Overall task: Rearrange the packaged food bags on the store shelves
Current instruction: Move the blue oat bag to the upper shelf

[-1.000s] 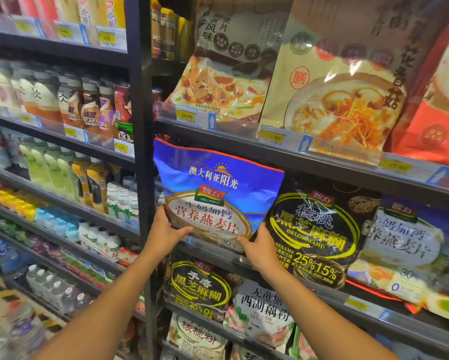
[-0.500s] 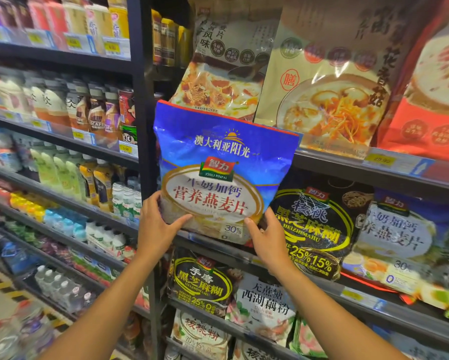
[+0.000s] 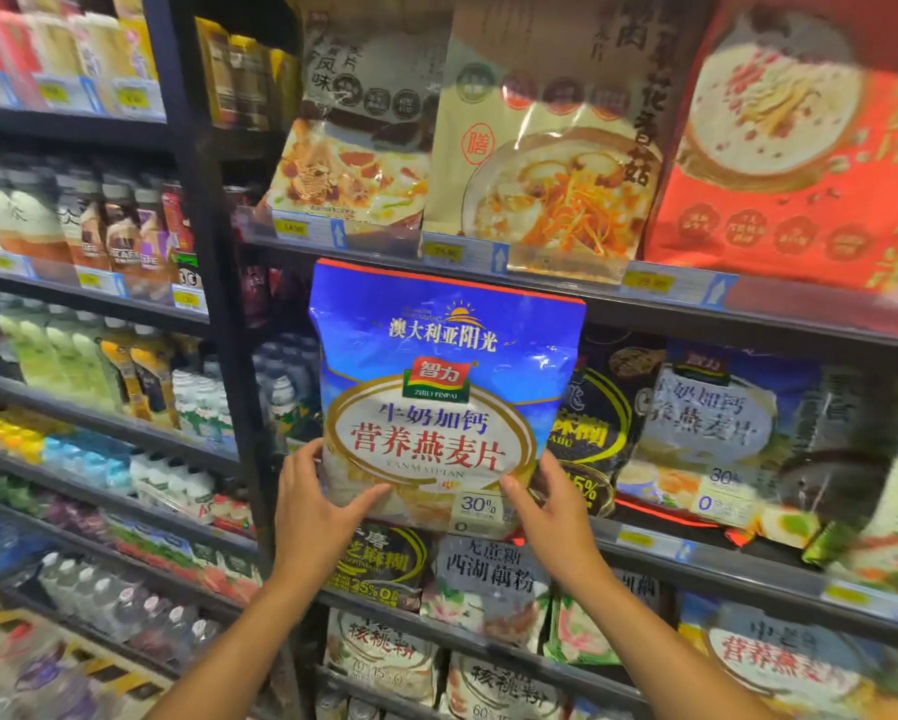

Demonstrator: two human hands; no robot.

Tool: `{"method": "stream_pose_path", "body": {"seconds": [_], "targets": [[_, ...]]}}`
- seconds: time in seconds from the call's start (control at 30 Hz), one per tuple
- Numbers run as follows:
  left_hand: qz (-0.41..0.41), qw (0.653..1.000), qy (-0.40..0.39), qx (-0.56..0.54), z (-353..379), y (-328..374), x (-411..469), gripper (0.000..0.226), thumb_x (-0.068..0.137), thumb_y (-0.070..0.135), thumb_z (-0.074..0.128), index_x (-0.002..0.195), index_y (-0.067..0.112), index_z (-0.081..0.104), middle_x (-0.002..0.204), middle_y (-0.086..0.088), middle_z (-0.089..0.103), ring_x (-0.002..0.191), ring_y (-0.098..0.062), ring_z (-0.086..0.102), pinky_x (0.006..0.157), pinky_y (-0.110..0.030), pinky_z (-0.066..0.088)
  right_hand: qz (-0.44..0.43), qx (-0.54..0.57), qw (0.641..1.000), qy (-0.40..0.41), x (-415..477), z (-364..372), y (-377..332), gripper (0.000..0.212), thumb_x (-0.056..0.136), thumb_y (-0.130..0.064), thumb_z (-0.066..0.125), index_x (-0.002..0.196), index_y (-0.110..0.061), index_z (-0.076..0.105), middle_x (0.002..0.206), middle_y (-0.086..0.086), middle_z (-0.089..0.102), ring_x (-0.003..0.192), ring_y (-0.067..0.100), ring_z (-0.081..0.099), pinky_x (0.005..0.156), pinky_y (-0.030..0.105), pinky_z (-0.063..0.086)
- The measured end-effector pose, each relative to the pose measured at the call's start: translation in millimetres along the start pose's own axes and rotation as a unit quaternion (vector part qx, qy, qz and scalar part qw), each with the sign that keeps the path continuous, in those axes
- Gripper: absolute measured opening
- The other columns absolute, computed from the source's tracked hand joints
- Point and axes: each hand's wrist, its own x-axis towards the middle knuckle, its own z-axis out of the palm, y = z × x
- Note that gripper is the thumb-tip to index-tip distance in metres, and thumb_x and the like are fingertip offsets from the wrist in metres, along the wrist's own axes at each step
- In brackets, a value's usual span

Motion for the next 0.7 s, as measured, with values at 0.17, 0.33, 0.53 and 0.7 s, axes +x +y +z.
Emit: {"method": "stream_pose_path", "body": {"seconds": [0.17, 0.33, 0.53, 0.7], "targets": [[0.003, 1.0, -0.024, 0.009, 35.7, 28.5, -22.1, 0.1, 0.06, 0.079, 0.074, 0.138, 0.024, 0.044, 0.127, 0.004, 0.05, 0.122, -0.022, 0.053, 0.098, -0.052, 0.054, 0.012, 0.02, 0.999, 0.034, -20.6, -47.4, 7.8, 0.034, 0.1, -0.015, 0.066, 0.127, -0.036, 0.061, 0.118, -0.019, 0.072, 0.114, 0.005, 0.067, 0.093, 0.03, 0.056], [0.015, 0.998, -0.057, 0.004, 81.5, 55.1, -53.8, 0.099, 0.06, 0.082, 0.073, 0.136, 0.023, 0.045, 0.123, 0.006, 0.049, 0.118, -0.021, 0.053, 0.096, -0.051, 0.055, 0.044, 0.024, 0.996, 0.067, -46.0, -101.4, 25.6, 0.031, 0.101, -0.018, 0.064, 0.126, -0.036, 0.061, 0.117, -0.022, 0.071, 0.113, 0.005, 0.067, 0.091, 0.028, 0.058], [0.006, 0.995, -0.096, 0.003, 132.4, 85.3, -95.7, 0.101, 0.057, 0.086, 0.069, 0.132, 0.021, 0.05, 0.12, 0.004, 0.052, 0.117, -0.022, 0.053, 0.096, -0.05, 0.054, 0.086, 0.015, 0.99, 0.107, -80.2, -156.4, 55.2, 0.038, 0.101, -0.019, 0.063, 0.134, -0.037, 0.057, 0.122, -0.027, 0.069, 0.115, 0.0, 0.065, 0.096, 0.031, 0.055], [0.004, 0.993, -0.12, -0.006, 167.5, 113.6, -107.9, 0.098, 0.058, 0.074, 0.082, 0.135, 0.021, 0.051, 0.124, 0.003, 0.054, 0.123, -0.023, 0.051, 0.099, -0.048, 0.052, 0.094, 0.008, 0.986, 0.138, -84.4, -198.2, 67.5, 0.04, 0.099, -0.032, 0.063, 0.138, -0.037, 0.055, 0.128, -0.024, 0.067, 0.123, 0.006, 0.063, 0.099, 0.035, 0.056]]}}
